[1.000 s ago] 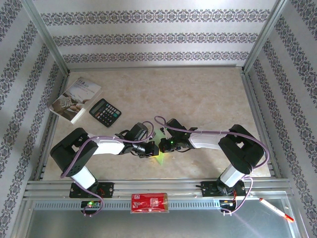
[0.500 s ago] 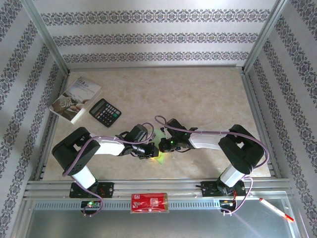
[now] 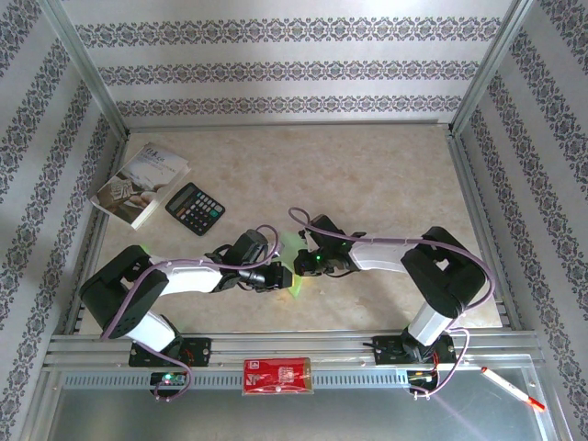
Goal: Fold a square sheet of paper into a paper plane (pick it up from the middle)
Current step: Third fold the triangle at the center of the table.
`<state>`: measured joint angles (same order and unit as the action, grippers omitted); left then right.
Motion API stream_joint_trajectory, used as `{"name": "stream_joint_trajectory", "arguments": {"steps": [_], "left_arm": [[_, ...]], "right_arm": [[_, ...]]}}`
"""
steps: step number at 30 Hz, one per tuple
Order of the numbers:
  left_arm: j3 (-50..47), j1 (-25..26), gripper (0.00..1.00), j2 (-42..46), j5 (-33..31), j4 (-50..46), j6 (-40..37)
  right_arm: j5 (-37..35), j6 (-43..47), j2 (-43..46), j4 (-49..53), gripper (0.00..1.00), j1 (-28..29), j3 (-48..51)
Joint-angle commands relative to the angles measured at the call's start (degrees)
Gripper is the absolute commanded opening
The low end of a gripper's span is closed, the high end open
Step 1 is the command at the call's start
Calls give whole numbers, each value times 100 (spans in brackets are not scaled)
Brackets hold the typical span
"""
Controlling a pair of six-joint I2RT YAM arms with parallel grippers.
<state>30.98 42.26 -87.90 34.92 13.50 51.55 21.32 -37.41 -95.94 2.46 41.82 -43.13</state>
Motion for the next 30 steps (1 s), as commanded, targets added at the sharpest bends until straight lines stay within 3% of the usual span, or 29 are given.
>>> {"name": "stream_joint_trajectory", "arguments": {"steps": [1, 12, 23, 30], "left_arm": [[35, -51, 16, -174, 91, 252, 65], [118, -25, 15, -698, 258, 371, 49], [83, 79, 14, -300, 270, 302, 15], [131, 168, 14, -478, 332, 327, 4]], "right_arm": [[-365, 2, -223, 204, 2, -80, -19], [-322, -58, -267, 87, 2, -79, 103], [-305, -57, -313, 37, 2, -83, 175], [-313, -59, -290, 47, 2, -90, 191]]}}
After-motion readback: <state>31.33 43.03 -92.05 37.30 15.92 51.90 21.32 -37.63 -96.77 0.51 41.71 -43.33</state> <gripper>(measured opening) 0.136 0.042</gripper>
